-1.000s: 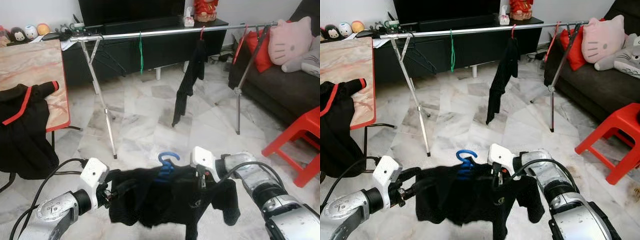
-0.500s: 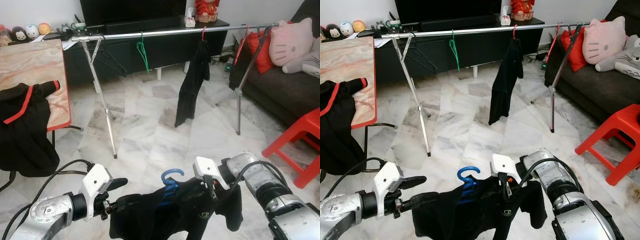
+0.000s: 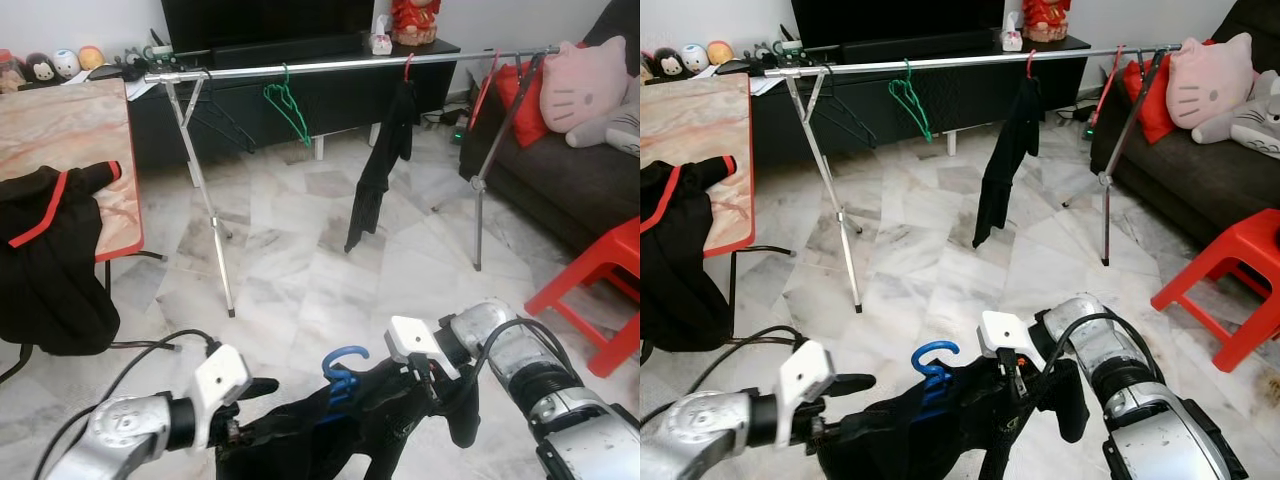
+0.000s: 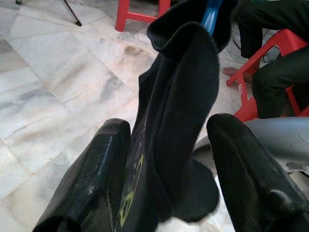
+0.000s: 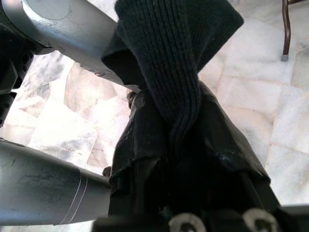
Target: Hang hanger
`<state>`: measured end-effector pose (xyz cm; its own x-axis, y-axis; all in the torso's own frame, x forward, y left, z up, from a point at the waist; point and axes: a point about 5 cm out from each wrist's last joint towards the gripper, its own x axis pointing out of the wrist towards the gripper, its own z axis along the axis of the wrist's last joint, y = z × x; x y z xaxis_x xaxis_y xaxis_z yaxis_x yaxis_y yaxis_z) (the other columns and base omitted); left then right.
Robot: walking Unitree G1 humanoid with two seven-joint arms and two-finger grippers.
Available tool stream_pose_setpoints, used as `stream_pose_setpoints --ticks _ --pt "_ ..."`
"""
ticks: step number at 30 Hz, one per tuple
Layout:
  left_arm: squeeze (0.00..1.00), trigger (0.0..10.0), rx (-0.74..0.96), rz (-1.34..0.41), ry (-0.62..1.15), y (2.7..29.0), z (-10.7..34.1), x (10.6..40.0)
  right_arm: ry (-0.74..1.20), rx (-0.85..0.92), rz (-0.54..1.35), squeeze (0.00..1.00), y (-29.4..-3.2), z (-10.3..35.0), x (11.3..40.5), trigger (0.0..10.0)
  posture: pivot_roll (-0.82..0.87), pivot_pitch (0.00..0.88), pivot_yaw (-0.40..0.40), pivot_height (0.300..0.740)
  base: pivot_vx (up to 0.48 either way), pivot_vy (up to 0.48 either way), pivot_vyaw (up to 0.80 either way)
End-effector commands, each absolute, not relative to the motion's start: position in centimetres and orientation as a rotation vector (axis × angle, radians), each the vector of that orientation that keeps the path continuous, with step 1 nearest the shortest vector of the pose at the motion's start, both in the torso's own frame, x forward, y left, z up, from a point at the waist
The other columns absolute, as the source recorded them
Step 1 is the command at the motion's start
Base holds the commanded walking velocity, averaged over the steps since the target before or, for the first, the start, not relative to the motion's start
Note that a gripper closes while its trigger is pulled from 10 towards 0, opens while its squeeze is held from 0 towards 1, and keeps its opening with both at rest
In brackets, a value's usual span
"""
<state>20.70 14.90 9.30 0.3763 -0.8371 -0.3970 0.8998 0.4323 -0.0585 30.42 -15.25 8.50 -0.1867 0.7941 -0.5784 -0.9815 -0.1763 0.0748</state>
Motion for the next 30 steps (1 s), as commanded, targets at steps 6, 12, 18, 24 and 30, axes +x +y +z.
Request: stream_pose_setpoints --ticks 6,12,18,24,30 --pt "0.0 10.0 0.192 -1.11 0.397 14.5 9.1 21.4 0.44 -0.505 1.749 0.0 -14.2 9.7 30.9 0.0 -0.02 0.0 -0.039 0.732 0.0 0.0 0.0" --pt "0.0 10.0 0.166 -1.134 0.389 13.9 9.0 21.5 0.43 -0.508 1.749 0.0 -14.0 9.8 30.9 0.0 -0.03 0.0 -0.041 0.732 0.0 0.0 0.0" --pt "0.0 10.0 0.137 -1.162 0.393 13.1 8.8 21.5 0.398 -0.508 1.738 0.0 -13.4 10.0 31.1 0.0 -0.03 0.0 -0.043 0.732 0.0 0.0 0.0" --pt "0.0 10.0 0.12 -1.181 0.393 12.6 8.9 21.6 0.378 -0.51 1.728 0.0 -12.9 10.1 31.2 0.0 -0.03 0.0 -0.044 0.732 0.0 0.0 0.0" --pt "0.0 7.5 0.117 -1.183 0.406 12.4 8.6 21.6 0.354 -0.505 1.718 0.0 -12.4 10.3 31.4 0.0 -0.03 0.0 -0.044 0.732 0.0 0.0 0.0"
